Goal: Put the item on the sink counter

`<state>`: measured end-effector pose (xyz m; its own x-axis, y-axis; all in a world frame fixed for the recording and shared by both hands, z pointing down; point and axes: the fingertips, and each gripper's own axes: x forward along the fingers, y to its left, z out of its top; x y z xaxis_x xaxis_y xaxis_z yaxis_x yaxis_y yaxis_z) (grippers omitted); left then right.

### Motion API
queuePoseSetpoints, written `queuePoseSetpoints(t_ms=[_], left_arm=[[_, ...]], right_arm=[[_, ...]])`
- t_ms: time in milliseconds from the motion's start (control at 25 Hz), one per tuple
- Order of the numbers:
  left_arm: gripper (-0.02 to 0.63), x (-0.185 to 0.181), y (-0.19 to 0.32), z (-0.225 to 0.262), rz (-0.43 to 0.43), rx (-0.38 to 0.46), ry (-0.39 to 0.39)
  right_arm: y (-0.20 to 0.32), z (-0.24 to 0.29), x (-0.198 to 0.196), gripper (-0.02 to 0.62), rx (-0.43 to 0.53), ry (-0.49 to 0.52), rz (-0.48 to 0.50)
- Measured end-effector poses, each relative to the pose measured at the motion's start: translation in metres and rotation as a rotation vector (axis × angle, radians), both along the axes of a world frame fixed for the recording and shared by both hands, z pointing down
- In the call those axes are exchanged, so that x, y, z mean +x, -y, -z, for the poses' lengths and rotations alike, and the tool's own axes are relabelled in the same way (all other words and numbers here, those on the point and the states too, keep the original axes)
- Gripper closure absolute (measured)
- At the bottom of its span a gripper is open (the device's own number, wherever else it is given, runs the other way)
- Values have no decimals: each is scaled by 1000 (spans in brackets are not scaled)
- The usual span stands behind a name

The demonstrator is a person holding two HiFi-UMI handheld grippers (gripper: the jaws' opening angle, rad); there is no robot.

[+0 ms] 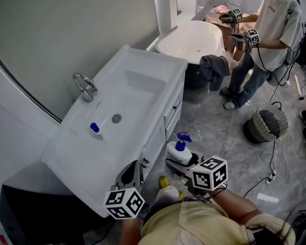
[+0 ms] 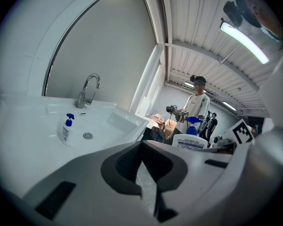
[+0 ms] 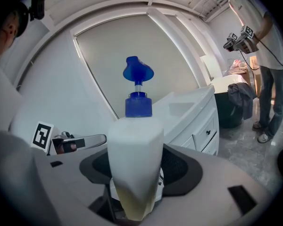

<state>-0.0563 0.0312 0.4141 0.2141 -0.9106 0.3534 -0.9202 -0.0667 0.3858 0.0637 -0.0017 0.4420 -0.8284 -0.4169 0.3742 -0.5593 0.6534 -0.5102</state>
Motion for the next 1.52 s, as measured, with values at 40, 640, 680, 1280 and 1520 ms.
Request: queuePoseSetpoints(t_ms=[40,640,680,1280,1520], left_arm=[[569,-1,5,1,4,2,1],[569,-37,73,-6,-4,-12,-13],[569,-40,77,-6,-3,-11,-16],[569,-95,126,-5,6,10,-59],[569,-108,134,-7,3,15,-56]], right_arm=[[5,0,0,316,-1,0,0],[76,-1,-37,316,-4,-11,-5],[81,0,-41,316,-1,-13,-4],[135,9,-98,316,36,-40,20],[154,12,-115,316,55,-46,18]])
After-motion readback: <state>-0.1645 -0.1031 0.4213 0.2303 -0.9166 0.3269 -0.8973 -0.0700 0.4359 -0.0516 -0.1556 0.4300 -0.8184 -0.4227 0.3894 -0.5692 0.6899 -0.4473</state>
